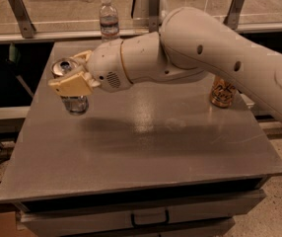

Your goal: Move redbull can near water bottle

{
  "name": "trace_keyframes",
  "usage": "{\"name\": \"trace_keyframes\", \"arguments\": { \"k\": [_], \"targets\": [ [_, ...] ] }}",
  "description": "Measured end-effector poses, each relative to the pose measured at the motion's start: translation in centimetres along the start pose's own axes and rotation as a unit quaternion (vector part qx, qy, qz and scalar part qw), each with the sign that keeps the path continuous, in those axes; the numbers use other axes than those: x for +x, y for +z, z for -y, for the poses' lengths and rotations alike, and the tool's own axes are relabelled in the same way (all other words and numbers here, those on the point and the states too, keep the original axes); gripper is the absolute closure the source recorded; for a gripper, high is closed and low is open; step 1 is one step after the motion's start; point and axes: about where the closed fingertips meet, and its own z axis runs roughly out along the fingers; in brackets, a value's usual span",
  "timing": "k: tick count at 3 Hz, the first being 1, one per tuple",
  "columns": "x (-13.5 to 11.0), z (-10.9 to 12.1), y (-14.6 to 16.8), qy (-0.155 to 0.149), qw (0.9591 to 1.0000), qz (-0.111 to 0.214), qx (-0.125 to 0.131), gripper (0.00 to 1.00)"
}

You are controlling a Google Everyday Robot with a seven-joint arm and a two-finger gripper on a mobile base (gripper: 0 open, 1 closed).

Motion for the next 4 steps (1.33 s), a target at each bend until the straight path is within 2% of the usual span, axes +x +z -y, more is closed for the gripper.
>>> {"name": "trace_keyframes", "arguments": {
  "k": [1, 2, 3, 4],
  "targets": [
    [-1.1, 3.3, -3.5, -0.037, 0.9973, -0.003, 0.063, 1.0],
    [-2.2, 7.9, -7.4, -0.077, 0.9902, 0.005, 0.116, 1.0],
    [-3.6, 13.6, -10.7, -0.095, 0.9821, 0.026, 0.161, 1.0],
    [-4.2, 18.5, -12.2, -0.095, 0.9746, 0.047, 0.197, 1.0]
  ]
}}
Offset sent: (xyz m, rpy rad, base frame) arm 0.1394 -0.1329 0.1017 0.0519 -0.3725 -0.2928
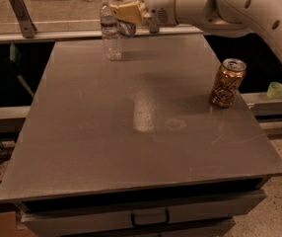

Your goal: Move redbull can near water bottle

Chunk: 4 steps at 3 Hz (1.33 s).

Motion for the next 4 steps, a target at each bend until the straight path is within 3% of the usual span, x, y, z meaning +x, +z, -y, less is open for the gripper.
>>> {"name": "trace_keyframes", "arguments": {
  "k": [1, 2, 4],
  "targets": [
    [1.5, 3.7, 1.2, 0.023, 0.999, 0.011, 0.037, 1.0],
    [4.3, 5.8, 1.7, 0.06, 0.9955, -0.001, 0.073, 1.0],
    [9.8, 6.6, 3.9, 0.128, 0.9853, -0.038, 0.107, 1.0]
  ]
}}
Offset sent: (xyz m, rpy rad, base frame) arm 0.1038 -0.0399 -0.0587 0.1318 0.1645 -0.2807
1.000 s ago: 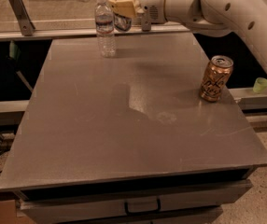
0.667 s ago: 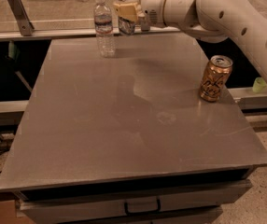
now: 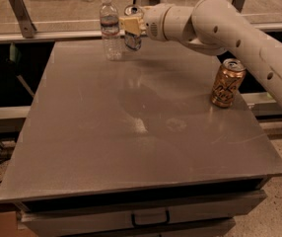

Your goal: Move redbull can near water bottle

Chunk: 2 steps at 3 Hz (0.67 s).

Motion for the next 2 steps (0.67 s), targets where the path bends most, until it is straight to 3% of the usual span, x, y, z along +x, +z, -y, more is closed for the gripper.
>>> {"name": "trace_keyframes", "arguments": {
  "k": [2],
  "targets": [
    [2.15, 0.56, 1.91, 0.027, 0.9993, -0.024, 0.006, 1.0]
  ]
}}
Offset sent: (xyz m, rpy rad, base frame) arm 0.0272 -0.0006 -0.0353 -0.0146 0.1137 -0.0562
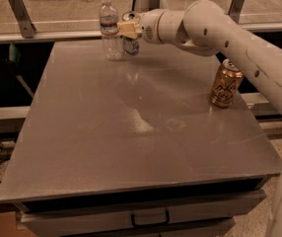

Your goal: Move redbull can near water bottle

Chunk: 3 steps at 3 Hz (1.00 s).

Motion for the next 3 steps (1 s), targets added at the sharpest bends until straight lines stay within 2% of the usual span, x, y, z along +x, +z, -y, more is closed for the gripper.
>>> {"name": "trace_keyframes", "arguments": {
  "k": [1, 3],
  "targets": [
    [0.7, 0.4, 0.5, 0.012, 0.9998, -0.016, 0.002, 0.82],
    [1.7, 0.2, 1.5, 0.026, 0.9992, -0.03, -0.002, 0.36]
  ]
}}
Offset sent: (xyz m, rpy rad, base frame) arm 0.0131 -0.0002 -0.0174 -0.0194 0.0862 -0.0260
